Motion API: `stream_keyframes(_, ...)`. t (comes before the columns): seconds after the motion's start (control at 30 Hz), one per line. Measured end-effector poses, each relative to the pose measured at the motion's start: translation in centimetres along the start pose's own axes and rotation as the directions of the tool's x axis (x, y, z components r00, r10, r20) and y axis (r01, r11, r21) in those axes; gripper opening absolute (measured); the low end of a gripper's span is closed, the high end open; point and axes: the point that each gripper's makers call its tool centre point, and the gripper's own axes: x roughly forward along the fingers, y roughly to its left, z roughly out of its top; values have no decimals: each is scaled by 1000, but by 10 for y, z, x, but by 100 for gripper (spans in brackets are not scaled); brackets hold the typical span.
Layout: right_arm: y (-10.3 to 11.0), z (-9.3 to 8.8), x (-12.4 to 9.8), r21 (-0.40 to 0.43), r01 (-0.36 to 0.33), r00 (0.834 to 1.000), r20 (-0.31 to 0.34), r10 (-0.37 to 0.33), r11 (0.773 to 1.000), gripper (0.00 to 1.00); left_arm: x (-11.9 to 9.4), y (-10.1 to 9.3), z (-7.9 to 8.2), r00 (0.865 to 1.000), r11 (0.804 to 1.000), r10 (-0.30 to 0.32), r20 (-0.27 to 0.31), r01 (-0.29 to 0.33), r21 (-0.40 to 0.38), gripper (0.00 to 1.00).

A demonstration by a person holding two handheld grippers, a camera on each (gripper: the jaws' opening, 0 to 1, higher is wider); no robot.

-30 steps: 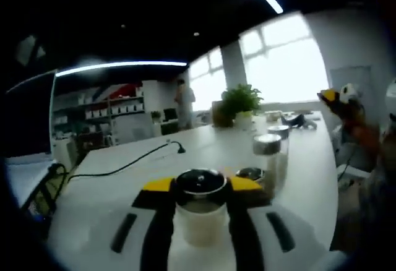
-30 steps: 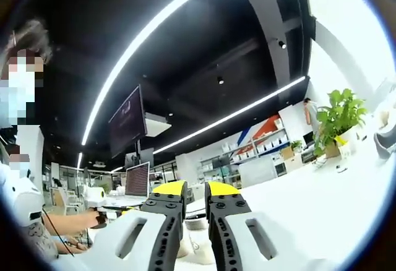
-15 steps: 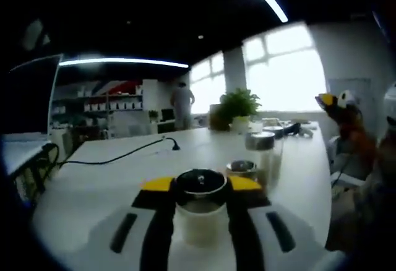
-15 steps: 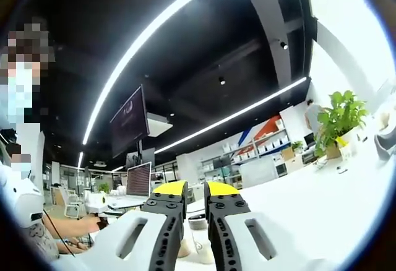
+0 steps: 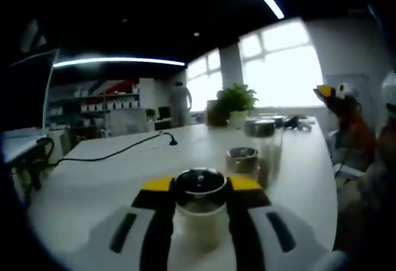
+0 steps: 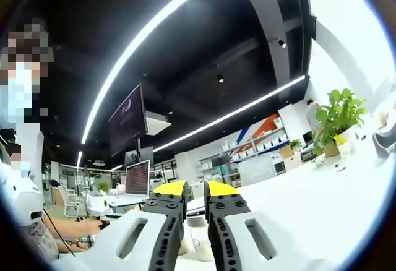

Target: Rotate the seasoning bottle until the label or dispensing opening points toward the visible target arrow and the bottle remains upright within the marked orientation range

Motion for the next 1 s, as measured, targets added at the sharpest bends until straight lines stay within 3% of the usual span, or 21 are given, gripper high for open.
stream_keyframes(0.1, -1, 1, -1, -1, 1, 1000, 2, -1, 1000, 9, 1, 2, 0, 1000, 999, -24, 4, 24, -34, 34)
stream_keyframes(0.5, -2, -1, 1, -5, -4, 1000, -12, 4, 1000, 9, 8, -1, 1, 999, 999, -43, 13, 43, -22, 34)
stream_keyframes(0.67, -3, 0, 0, -8, -1, 1000, -11, 1, 1000, 9, 8, -4, 1, 998, 998, -58, -9, 57, -30, 34)
stream_keyframes(0.7, -4, 0, 0, -7, 1, 1000, -10, -1, 1000, 9, 6, -4, 3, 999, 999, -47, -6, 46, -19, 35)
stream_keyframes(0.8, -6, -1, -1, -7, 7, 1000, -9, -8, 1000, 9, 2, -6, 15, 999, 999, -28, 39, 29, -22, 53)
stream_keyframes(0.87, -6, -3, 0, -3, 6, 1000, -13, -6, 1000, 9, -3, -8, 27, 997, 1000, -6, 79, 7, -15, 54)
stream_keyframes(1.0, -6, -6, -2, 8, 6, 1000, -11, -6, 1000, 9, -9, -3, 34, 991, 995, 95, 93, -94, -23, 49)
